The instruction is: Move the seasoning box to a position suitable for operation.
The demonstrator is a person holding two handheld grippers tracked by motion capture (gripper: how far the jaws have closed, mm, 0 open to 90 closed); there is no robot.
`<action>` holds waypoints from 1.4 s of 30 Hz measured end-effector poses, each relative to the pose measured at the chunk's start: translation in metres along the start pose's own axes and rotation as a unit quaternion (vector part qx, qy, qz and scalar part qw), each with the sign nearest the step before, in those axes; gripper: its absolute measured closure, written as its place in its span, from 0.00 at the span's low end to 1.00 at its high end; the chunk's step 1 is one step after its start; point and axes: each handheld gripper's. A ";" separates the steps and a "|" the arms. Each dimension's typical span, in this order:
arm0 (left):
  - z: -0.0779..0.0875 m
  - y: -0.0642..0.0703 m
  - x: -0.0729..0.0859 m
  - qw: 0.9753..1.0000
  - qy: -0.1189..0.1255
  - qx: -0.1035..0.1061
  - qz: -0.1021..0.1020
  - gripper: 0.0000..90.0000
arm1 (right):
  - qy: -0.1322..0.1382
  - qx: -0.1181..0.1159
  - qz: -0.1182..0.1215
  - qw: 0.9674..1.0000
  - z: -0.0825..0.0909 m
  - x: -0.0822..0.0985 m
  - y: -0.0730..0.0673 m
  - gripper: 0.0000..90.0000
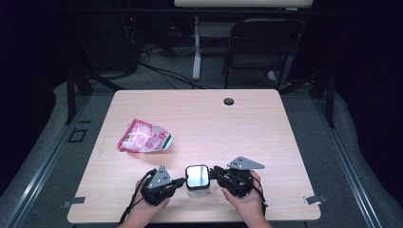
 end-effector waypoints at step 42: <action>0.006 0.000 -0.008 1.000 0.023 0.007 0.006 1.00 | 0.020 0.000 -0.020 1.000 -0.002 0.005 -0.004 0.92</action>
Point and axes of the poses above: each handheld gripper's, and its own axes: z roughly backward along the jaws, x roughly out of its underside, y roughly to its right, and after that the axes turned 8 degrees about x, right-handed
